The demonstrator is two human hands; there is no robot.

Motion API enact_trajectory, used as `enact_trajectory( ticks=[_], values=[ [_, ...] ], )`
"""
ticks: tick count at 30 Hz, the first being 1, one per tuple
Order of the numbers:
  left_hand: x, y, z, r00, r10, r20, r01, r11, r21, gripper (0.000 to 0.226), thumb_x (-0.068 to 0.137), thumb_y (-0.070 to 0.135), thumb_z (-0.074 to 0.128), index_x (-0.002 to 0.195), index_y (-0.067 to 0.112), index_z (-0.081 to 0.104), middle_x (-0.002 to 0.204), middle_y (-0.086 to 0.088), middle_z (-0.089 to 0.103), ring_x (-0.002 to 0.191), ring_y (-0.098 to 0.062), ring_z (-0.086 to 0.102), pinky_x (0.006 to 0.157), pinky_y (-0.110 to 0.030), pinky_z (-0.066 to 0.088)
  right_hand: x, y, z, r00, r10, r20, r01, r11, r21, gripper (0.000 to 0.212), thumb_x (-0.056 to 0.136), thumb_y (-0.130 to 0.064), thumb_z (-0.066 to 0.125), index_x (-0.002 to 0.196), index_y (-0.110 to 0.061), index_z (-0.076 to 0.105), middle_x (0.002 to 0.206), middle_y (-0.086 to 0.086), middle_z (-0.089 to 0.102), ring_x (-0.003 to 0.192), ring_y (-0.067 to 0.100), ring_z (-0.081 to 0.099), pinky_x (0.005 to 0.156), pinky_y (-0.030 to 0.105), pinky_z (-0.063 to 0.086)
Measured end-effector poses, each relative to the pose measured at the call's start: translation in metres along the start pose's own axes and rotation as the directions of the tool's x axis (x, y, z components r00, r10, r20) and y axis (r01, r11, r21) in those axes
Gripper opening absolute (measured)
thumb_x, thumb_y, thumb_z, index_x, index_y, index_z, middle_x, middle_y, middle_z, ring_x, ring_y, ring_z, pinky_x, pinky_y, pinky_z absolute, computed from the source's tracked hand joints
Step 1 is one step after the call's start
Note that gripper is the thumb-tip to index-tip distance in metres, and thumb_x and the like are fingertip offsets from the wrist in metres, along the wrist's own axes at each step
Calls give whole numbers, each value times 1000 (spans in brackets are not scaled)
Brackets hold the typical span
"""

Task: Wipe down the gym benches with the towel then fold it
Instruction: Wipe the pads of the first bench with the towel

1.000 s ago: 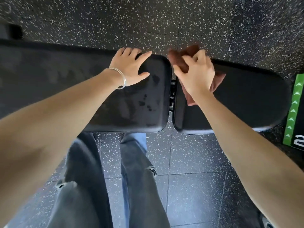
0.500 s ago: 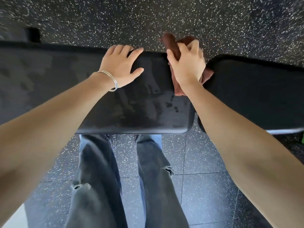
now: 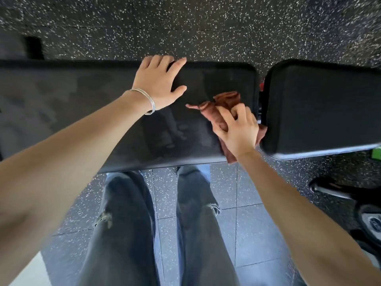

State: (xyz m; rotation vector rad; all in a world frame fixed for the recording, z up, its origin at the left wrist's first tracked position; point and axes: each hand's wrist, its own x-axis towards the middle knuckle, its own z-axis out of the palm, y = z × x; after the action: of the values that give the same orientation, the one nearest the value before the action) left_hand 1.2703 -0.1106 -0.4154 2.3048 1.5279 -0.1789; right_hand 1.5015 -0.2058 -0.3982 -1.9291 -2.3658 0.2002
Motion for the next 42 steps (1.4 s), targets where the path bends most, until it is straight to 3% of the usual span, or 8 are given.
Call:
enact_trajectory(
  ticks=[6, 9, 14, 18, 24, 30, 35, 42],
  values=[
    [1, 6, 2, 1000, -26, -16, 26, 1000, -3, 66, 90, 51, 41, 145, 18, 28, 137, -12, 43, 123, -34, 39, 109, -45, 22, 127, 12, 4, 900, 436, 3, -435, 899, -57, 47, 87, -53, 42, 120, -24, 57, 119, 11, 50, 104, 30, 50, 83, 39, 42],
    [-1, 6, 9, 999, -24, -43, 25, 1000, 9, 67, 90, 51, 40, 146, 17, 27, 138, -13, 41, 124, -35, 38, 111, -46, 20, 126, 9, 5, 950, 310, 44, -306, 949, -77, 45, 88, -52, 41, 120, -25, 56, 117, 11, 50, 103, 30, 49, 84, 40, 42],
    [-2, 4, 7, 999, -20, -37, 20, 1000, -15, 68, 90, 51, 40, 147, 17, 26, 140, -14, 40, 126, -36, 37, 112, -48, 18, 31, -4, 6, 947, 311, -77, -306, 950, 68, 34, 83, -38, 60, 110, -19, 68, 89, 18, 58, 77, 34, 56, 67, 40, 48],
    [-5, 3, 1, 1000, -16, -4, 16, 999, -45, 68, 91, 52, 39, 148, 20, 23, 145, -10, 36, 134, -32, 31, 115, -48, 13, -30, -4, 0, 971, 237, -8, -237, 971, 27, 32, 80, -33, 67, 109, -19, 69, 82, 16, 57, 70, 32, 56, 62, 37, 51],
    [-37, -7, -7, 986, -115, 125, 115, 993, 6, 104, 69, 76, 48, 150, 23, 8, 158, -5, 9, 145, -32, 3, 110, -64, 4, 46, 0, -2, 849, 529, -2, -527, 846, 79, 40, 87, -43, 56, 122, -24, 60, 107, 16, 53, 93, 32, 51, 78, 41, 46],
    [-64, -2, -9, 964, -104, 245, 84, 992, 89, 126, 55, 83, 56, 150, 24, -2, 157, -5, -14, 143, -37, -12, 105, -70, 11, 88, -14, 3, 931, 361, 56, -361, 932, -1, 42, 89, -47, 47, 125, -27, 56, 111, 13, 51, 98, 30, 49, 82, 40, 42],
    [-65, 0, -10, 955, -98, 279, 51, 984, 171, 132, 56, 72, 70, 149, 24, -10, 155, -8, -22, 142, -39, -16, 105, -71, 14, 22, -8, -9, 978, 184, 93, -190, 980, 53, 36, 86, -34, 62, 119, -19, 64, 93, 20, 54, 85, 35, 54, 73, 43, 48],
    [-67, 0, -6, 963, -112, 245, 77, 986, 151, 135, 51, 65, 77, 149, 26, -7, 157, -6, -19, 143, -37, -14, 106, -70, 13, 91, -26, 3, 912, 403, 81, -402, 915, -25, 43, 91, -48, 45, 128, -27, 52, 117, 13, 47, 105, 30, 46, 86, 42, 39]
  ],
)
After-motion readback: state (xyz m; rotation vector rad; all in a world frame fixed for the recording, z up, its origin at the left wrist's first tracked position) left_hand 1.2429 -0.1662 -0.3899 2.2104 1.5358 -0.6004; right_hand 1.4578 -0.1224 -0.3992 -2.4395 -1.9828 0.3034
